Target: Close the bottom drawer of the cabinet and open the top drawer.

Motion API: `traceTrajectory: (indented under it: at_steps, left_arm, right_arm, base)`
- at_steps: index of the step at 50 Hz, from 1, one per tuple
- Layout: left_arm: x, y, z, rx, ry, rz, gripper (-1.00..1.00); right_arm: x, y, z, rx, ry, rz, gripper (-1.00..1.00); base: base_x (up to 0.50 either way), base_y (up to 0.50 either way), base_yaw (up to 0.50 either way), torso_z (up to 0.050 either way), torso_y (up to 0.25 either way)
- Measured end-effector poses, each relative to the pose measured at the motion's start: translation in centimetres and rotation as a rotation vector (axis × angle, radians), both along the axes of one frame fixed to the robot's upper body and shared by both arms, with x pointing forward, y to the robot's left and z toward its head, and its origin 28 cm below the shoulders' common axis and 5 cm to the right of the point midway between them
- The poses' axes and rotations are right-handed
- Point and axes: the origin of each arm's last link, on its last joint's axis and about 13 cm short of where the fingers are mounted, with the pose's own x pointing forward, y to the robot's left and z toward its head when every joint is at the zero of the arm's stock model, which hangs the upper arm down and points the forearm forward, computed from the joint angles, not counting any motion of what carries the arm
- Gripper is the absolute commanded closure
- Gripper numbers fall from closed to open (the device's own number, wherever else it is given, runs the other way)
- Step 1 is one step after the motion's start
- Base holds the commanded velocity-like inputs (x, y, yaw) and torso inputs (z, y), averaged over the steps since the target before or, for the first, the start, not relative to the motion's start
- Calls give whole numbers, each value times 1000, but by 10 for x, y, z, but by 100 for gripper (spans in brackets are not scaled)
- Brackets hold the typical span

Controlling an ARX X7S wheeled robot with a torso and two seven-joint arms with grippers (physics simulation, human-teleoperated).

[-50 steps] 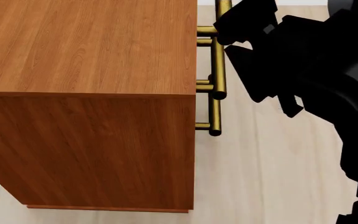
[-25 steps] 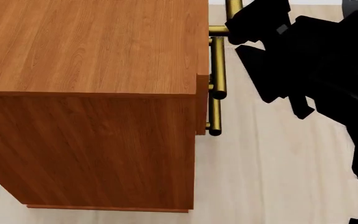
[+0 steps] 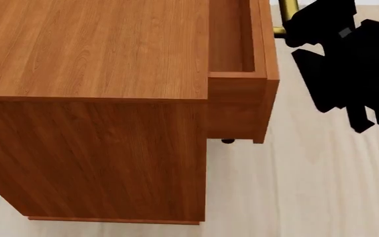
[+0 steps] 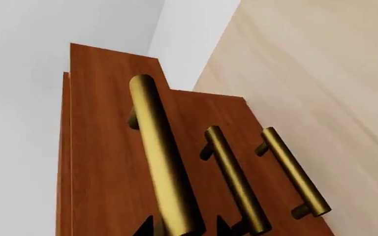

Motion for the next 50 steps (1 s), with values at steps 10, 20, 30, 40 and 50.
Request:
traceTrajectory:
  at_steps: [10, 20, 30, 40, 50]
  left_arm:
    - [-1, -1, -6, 2, 2, 0, -100]
    - [-1, -1, -7, 3, 5, 1, -100]
    - [-1, -1, -8, 3, 5, 2, -100]
    - [-1, -1, -5, 3, 7, 1, -100]
    - [-1, -1, -7, 3, 9, 1, -100]
  right_arm:
    - [-3, -11, 0, 7, 4, -55, 100]
    - [-6, -19, 0, 12, 4, -95, 100]
    - [-16, -23, 9, 16, -69, -85, -100]
    - [-23, -29, 12, 15, -93, -115, -100]
    - [-32, -36, 17, -16, -104, -172, -100]
  base:
    - [0, 1, -1, 2, 7]
    - [0, 1, -1, 2, 9]
    - [0, 0, 0, 0, 1]
    - [0, 0, 0, 0, 0]
    - [0, 0, 0, 0, 0]
